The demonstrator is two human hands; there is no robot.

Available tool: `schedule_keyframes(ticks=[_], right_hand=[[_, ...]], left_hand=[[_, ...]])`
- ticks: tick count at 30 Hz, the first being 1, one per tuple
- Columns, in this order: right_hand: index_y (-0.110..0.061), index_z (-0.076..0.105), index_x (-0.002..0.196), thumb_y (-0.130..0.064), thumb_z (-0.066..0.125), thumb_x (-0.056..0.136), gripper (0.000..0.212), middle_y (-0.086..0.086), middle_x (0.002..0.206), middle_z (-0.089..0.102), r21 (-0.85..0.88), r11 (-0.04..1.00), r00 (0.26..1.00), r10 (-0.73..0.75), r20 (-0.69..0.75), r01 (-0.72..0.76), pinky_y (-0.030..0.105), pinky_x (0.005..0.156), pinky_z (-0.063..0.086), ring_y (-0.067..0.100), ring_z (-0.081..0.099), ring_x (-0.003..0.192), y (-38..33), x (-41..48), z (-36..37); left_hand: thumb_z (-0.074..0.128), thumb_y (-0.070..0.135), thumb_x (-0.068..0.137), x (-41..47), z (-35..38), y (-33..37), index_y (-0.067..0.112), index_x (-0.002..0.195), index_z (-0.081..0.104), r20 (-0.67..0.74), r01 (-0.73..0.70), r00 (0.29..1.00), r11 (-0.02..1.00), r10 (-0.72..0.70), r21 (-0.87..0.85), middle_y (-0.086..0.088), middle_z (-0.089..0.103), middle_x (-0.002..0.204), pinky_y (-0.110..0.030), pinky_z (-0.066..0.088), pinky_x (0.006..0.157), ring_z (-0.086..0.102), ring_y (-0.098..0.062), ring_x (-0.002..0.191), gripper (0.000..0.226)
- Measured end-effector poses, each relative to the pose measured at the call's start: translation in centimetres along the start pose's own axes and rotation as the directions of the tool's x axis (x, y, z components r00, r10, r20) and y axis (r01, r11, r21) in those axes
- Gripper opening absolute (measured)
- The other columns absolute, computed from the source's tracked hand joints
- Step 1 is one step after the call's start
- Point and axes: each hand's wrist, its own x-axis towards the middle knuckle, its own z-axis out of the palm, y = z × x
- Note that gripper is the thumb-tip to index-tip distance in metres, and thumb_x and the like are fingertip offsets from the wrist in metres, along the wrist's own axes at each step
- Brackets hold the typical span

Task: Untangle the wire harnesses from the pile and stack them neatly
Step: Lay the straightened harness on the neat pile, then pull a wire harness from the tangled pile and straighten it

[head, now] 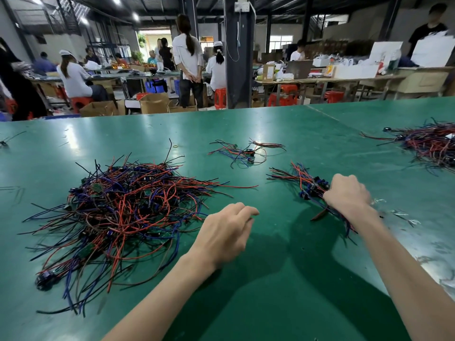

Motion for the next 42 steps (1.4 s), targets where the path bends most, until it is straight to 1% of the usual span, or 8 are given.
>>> schedule_keyframes(ticks=[5, 11, 16, 20, 25, 28, 32, 42], right_hand=[[-0.001, 0.053, 0.102, -0.002, 0.057, 0.080, 0.022, 0.022, 0.110, 0.049, 0.024, 0.959, 0.928, -0.265, -0.260, 0.281, 0.041, 0.085, 0.041, 0.037, 0.048, 0.103, -1.9, -1.6, 1.5], [-0.014, 0.042, 0.077, 0.012, 0.044, 0.066, 0.028, 0.013, 0.073, 0.054, 0.163, 0.799, 0.816, -0.563, -0.133, 0.578, 0.035, 0.059, 0.032, 0.032, 0.049, 0.069, -4.7, -4.5, 4.1], [-0.016, 0.039, 0.081, 0.007, 0.043, 0.068, 0.027, 0.008, 0.074, 0.049, 0.100, 0.774, 0.779, -0.627, -0.013, 0.625, 0.033, 0.058, 0.026, 0.031, 0.043, 0.069, -5.2, -5.4, 5.6], [-0.015, 0.039, 0.079, 0.007, 0.042, 0.068, 0.025, 0.010, 0.074, 0.053, 0.128, 0.766, 0.774, -0.632, -0.019, 0.629, 0.034, 0.057, 0.027, 0.032, 0.045, 0.069, -5.2, -5.5, 5.8], [-0.014, 0.039, 0.077, 0.008, 0.041, 0.069, 0.023, 0.011, 0.073, 0.055, 0.162, 0.769, 0.783, -0.620, -0.051, 0.619, 0.034, 0.056, 0.028, 0.033, 0.046, 0.067, -5.0, -5.3, 6.0], [-0.014, 0.040, 0.079, 0.007, 0.041, 0.072, 0.022, 0.006, 0.072, 0.050, 0.147, 0.770, 0.783, -0.620, -0.057, 0.621, 0.034, 0.057, 0.026, 0.033, 0.043, 0.067, -5.2, -5.4, 6.1], [-0.012, 0.041, 0.086, 0.000, 0.043, 0.083, 0.012, 0.013, 0.080, 0.060, 0.142, 0.777, 0.789, -0.612, -0.064, 0.614, 0.038, 0.061, 0.037, 0.036, 0.053, 0.072, -5.1, -5.3, 6.2], [-0.011, 0.039, 0.087, -0.008, 0.042, 0.091, 0.006, 0.010, 0.076, 0.061, 0.130, 0.756, 0.766, -0.639, -0.063, 0.642, 0.033, 0.061, 0.025, 0.033, 0.052, 0.067, -5.3, -5.5, 6.5]], left_hand=[[0.064, 0.002, 0.080, 1.4, -2.9, -0.6, 0.005, 0.092, 0.066, -0.129, -0.029, 0.989, 0.949, 0.072, 0.313, -0.008, 0.060, 0.075, -0.036, 0.050, 0.051, 0.059, -0.030, 0.071, 0.013], [0.048, 0.001, 0.083, 2.0, -6.0, -5.6, 0.001, 0.109, 0.059, -0.259, 0.522, 0.851, 0.692, -0.456, 0.499, -0.018, 0.061, 0.105, -0.041, 0.045, 0.081, 0.053, -0.033, 0.098, 0.029], [0.047, 0.018, 0.091, 0.4, -6.7, -9.2, 0.006, 0.122, 0.052, -0.135, 0.668, 0.660, 0.495, -0.739, 0.556, -0.017, 0.054, 0.122, -0.045, 0.040, 0.093, 0.047, -0.035, 0.114, 0.033], [0.049, 0.028, 0.092, 0.1, -8.1, -10.8, 0.014, 0.121, 0.058, -0.134, 0.759, 0.631, 0.571, -0.764, 0.313, -0.011, 0.064, 0.113, -0.040, 0.047, 0.088, 0.055, -0.033, 0.105, 0.033], [0.043, 0.008, 0.082, 0.6, -10.4, -10.9, 0.018, 0.109, 0.067, -0.137, 0.736, 0.551, 0.556, -0.823, -0.386, -0.007, 0.066, 0.115, -0.034, 0.045, 0.090, 0.057, -0.021, 0.101, 0.038], [0.049, 0.009, 0.081, 0.1, -11.0, -11.5, 0.013, 0.112, 0.065, -0.415, 0.818, 0.514, 0.575, -0.751, -0.027, -0.017, 0.062, 0.113, -0.042, 0.042, 0.092, 0.052, -0.033, 0.105, 0.035], [0.055, 0.014, 0.084, -0.5, -10.4, -11.9, 0.010, 0.122, 0.056, -0.184, 0.885, 0.395, 0.320, -0.900, 0.337, -0.023, 0.049, 0.127, -0.049, 0.034, 0.099, 0.043, -0.041, 0.119, 0.038], [0.061, 0.018, 0.090, -1.0, -10.1, -12.3, 0.015, 0.097, 0.073, -0.393, 0.839, 0.544, 0.468, -0.742, 0.278, -0.016, 0.070, 0.094, -0.043, 0.041, 0.092, 0.060, -0.038, 0.094, 0.014]])
